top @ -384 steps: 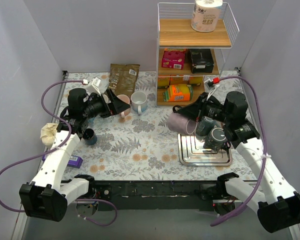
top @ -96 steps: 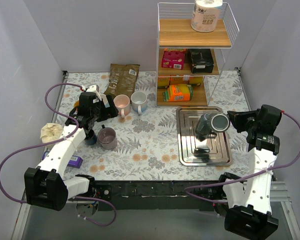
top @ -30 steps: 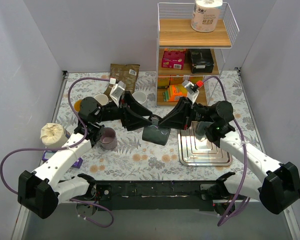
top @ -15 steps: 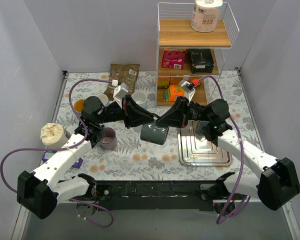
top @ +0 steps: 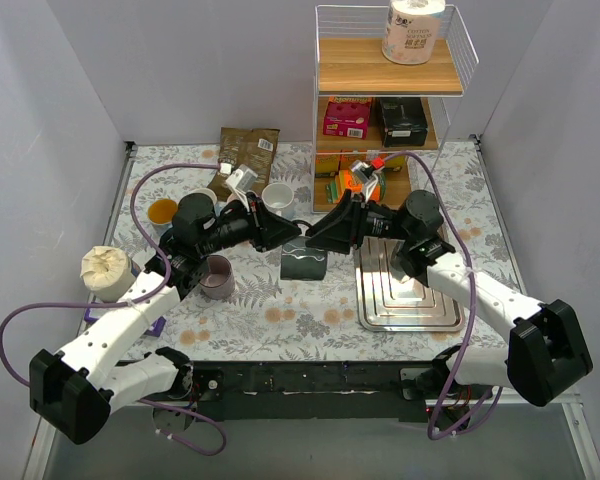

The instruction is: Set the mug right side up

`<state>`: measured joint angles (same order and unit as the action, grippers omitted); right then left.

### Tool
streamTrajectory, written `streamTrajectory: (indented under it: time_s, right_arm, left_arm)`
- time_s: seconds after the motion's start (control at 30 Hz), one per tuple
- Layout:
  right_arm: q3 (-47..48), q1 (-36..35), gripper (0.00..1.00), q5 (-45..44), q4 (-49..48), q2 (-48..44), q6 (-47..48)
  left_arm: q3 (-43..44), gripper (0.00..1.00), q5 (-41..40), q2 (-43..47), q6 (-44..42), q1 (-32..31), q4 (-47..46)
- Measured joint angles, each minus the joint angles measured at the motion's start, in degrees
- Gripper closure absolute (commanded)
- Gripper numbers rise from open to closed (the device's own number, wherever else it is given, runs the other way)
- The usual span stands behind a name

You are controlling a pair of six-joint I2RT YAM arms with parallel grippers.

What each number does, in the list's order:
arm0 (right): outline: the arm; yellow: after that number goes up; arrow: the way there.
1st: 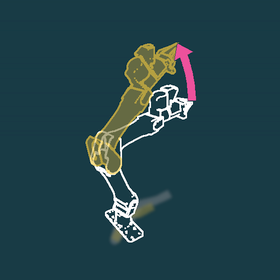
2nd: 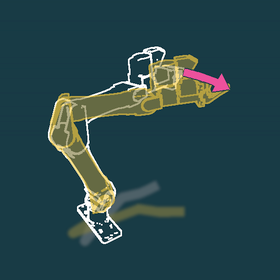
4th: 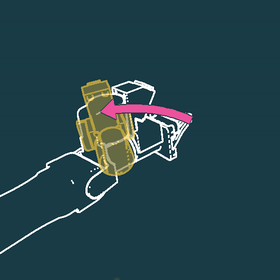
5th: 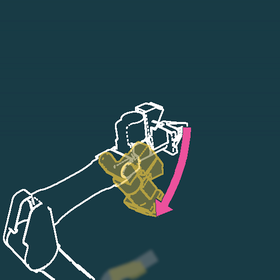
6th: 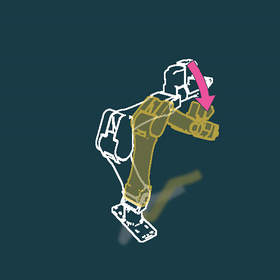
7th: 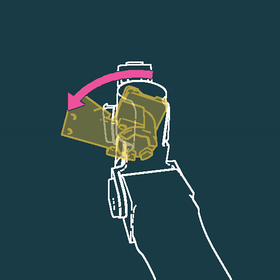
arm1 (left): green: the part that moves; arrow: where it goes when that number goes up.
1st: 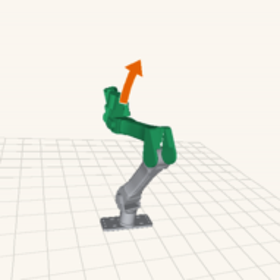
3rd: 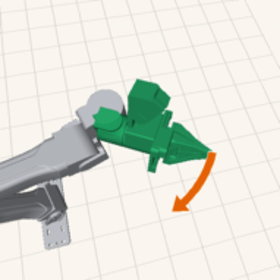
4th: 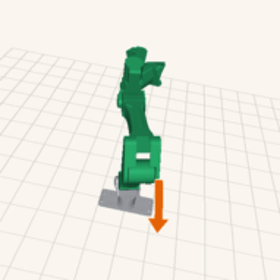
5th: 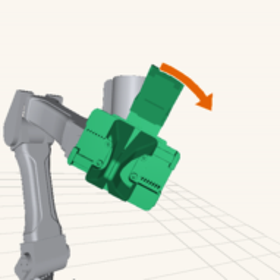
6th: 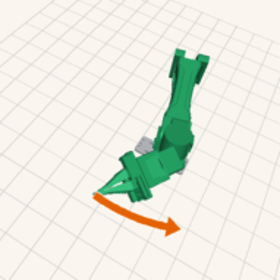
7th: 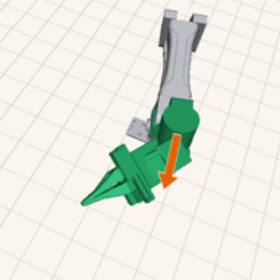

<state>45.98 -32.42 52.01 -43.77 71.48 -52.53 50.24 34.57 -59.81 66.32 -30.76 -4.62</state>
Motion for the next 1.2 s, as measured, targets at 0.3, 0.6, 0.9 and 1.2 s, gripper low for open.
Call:
streamTrajectory:
  time_s: [0.3,0.6,0.9,1.2]
  right_arm:
    - [4.3,-0.6,0.2,-10.1,19.1,2.5,13.6]
    - [8.7,-0.6,0.18,-34.5,43.1,3.9,24.6]
    - [5.1,-0.6,0.19,-45.4,47.4,-1.9,27.7]
    - [3.1,-0.6,0.19,-46.5,47.8,-4.5,27.6]
  left_arm:
    - [2.5,1.0,-14.2,-1.1,1.1,0.0,13.2]
    - [10.5,1.0,-30.2,-7.2,0.9,0.3,32.3]
    - [12.9,1.0,-38.9,-17.6,3.2,0.4,44.0]
    - [16.9,1.0,-42.8,-26.8,2.7,0.4,50.2]
